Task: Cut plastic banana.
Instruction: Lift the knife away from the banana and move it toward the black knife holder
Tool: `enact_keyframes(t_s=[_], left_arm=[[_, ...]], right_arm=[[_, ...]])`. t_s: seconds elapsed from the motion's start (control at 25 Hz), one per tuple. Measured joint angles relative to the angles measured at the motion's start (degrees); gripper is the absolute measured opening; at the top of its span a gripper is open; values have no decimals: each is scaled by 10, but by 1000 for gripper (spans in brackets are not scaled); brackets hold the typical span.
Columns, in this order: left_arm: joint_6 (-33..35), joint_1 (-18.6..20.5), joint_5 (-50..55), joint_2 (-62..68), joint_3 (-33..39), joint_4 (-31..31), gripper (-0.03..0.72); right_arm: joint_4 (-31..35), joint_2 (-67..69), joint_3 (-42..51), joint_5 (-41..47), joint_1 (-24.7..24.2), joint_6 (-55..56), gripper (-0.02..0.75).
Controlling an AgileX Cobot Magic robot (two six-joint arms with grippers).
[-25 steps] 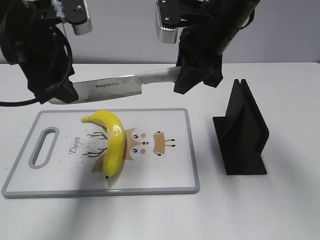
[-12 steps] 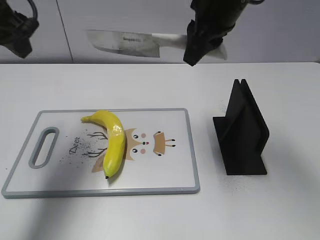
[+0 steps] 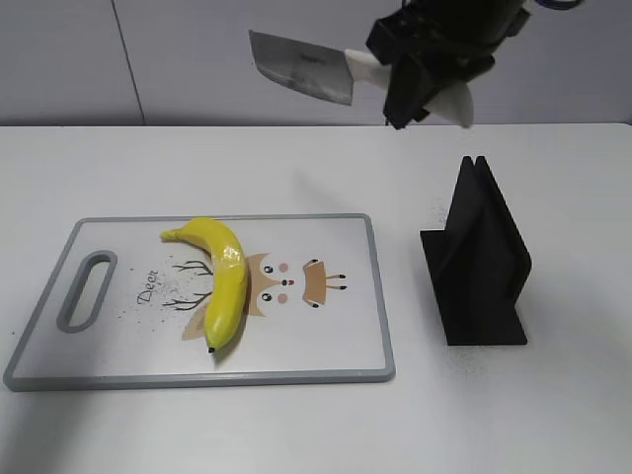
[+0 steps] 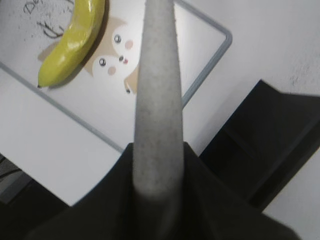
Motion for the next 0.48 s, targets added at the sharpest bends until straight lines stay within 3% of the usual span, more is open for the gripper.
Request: enact_keyframes(t_s=[0.2,0.32,0.48], left_arm=[[-2,0,2,-113,104,7,583],[-2,0,3,-179,160,5,581],[-2,0,-9,-269,231,3,581]], right_arm=[[-2,-100,146,-46,0,65,162],[-38,-148,211,-95,-3,136,162],[-69,-184,268,-119,-36,202,162]])
